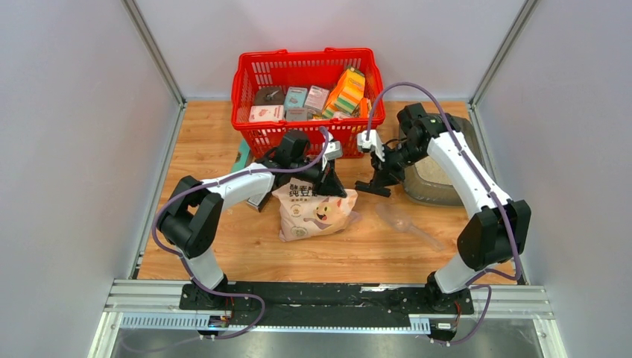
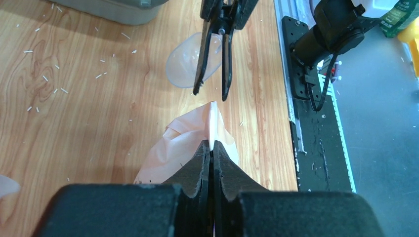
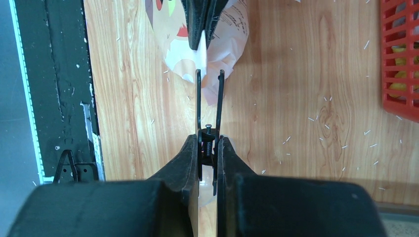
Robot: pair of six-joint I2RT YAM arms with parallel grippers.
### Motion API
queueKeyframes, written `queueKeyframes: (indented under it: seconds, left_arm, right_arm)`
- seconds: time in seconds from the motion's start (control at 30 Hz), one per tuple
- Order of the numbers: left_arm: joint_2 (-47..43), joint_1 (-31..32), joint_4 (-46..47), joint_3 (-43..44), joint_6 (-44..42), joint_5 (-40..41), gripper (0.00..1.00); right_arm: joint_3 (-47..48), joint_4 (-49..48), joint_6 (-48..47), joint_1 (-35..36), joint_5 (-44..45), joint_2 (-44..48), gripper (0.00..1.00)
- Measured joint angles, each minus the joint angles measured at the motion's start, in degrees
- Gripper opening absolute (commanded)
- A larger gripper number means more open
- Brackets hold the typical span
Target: Fill the litter box with clean litter
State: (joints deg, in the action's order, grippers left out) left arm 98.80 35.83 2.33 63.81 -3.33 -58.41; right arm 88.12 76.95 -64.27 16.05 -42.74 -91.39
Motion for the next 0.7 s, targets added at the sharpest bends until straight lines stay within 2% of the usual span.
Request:
queueKeyframes:
  seconds: [0.23,0.63,0.7]
  left_arm:
    - [0.0,0.0,0.7,-0.2,1.9,0.0,0.0]
    - [0.0,-0.2,2.5,-0.7,4.5,0.1,0.0]
    - [0.0,-0.2,2.8,-0.7,4.7,0.2,0.03]
  right_arm:
    - [1.7,0.4,-2.0,2.0,1.8,-0.8,0.0]
    - [3.0,0.4,-3.5,4.8,3.9,-3.1,0.0]
    - [3.0,0.4,-3.7,5.0,4.2,-3.4,0.0]
